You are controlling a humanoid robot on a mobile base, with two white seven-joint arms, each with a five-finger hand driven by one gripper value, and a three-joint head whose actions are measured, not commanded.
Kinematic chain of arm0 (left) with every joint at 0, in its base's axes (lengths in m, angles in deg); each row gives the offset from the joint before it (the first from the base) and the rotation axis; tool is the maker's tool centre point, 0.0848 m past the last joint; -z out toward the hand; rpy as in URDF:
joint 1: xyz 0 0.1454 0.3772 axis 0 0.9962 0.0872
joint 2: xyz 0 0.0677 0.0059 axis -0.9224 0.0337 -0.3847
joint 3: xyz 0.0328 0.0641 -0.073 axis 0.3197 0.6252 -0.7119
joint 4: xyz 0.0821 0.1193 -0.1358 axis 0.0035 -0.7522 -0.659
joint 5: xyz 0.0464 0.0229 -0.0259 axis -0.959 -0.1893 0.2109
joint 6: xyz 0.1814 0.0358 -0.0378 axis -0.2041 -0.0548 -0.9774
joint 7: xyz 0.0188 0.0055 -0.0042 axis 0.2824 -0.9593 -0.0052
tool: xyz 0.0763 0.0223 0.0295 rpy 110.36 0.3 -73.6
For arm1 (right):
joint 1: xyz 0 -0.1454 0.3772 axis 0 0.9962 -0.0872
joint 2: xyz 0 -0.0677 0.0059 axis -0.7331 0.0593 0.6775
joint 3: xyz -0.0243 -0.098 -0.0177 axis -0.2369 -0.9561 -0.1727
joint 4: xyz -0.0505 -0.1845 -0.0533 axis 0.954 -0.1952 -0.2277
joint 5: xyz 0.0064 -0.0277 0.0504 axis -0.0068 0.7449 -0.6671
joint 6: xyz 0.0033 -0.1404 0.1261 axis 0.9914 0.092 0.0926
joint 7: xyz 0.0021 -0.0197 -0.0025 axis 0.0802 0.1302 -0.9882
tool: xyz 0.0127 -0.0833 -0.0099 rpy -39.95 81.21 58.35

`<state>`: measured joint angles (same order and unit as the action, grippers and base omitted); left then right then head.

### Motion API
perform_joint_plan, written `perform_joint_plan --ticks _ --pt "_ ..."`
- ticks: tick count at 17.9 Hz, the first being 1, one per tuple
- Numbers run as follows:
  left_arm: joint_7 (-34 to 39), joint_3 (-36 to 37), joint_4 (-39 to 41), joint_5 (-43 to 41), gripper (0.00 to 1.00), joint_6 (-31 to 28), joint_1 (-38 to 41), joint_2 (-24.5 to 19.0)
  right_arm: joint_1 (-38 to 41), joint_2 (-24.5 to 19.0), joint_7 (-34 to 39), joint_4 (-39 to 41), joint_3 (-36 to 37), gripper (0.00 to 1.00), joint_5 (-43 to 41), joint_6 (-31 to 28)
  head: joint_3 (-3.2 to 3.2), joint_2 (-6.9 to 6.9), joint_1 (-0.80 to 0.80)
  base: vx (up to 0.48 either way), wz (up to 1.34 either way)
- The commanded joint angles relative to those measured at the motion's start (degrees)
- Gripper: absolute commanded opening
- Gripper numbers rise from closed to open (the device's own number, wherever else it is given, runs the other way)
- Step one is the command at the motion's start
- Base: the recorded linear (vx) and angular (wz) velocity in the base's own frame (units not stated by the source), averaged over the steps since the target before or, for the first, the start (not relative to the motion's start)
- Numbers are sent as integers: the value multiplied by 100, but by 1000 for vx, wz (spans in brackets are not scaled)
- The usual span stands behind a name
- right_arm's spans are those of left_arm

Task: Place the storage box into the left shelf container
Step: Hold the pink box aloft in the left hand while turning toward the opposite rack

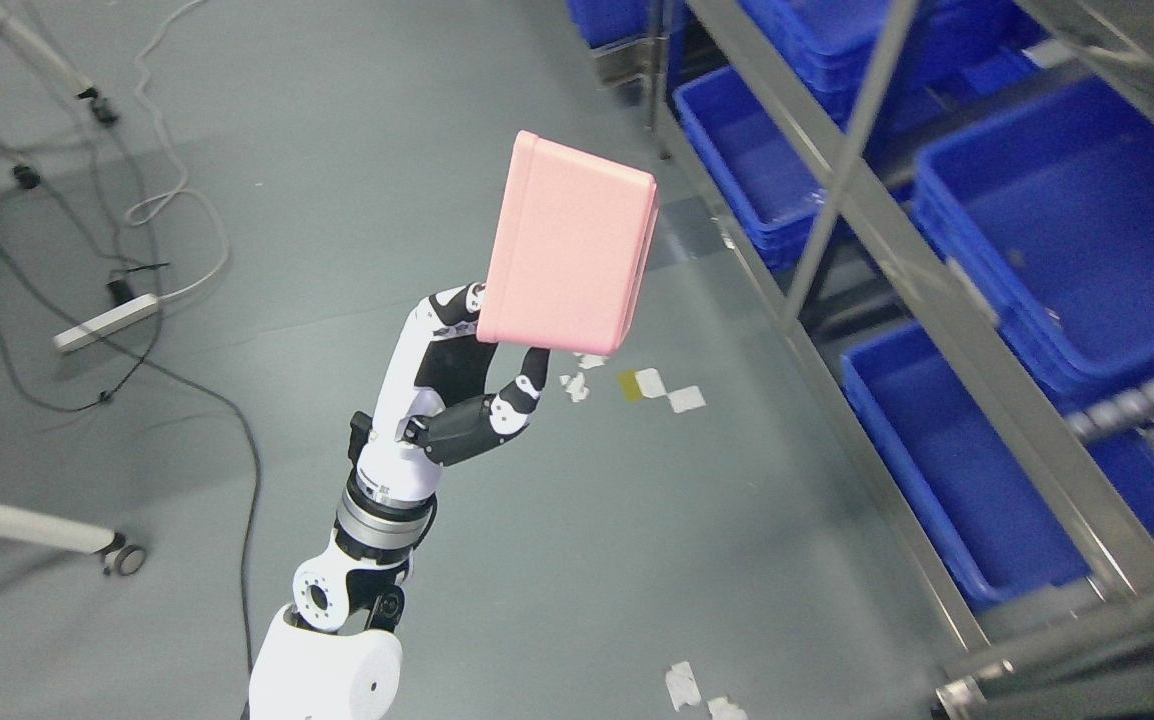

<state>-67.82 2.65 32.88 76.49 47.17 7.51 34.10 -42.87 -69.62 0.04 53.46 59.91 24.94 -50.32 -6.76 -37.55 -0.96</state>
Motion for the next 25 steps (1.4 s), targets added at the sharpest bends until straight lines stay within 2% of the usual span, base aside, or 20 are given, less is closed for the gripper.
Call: perform_joint_plan --ticks 1,11,19,25 --pt "-7 -229 354 -7 1 99 422 -99 55 100 17 100 26 100 9 0 0 0 0 351 955" --pt "1 -176 345 -7 1 55 466 -99 55 100 17 100 26 100 9 0 0 0 0 416 486" --pt "-51 -71 337 2 1 178 1142 -99 55 100 17 100 26 100 9 0 0 0 0 491 82" --pt "-78 52 328 2 1 301 1319 -99 55 100 17 100 18 100 9 0 0 0 0 506 160"
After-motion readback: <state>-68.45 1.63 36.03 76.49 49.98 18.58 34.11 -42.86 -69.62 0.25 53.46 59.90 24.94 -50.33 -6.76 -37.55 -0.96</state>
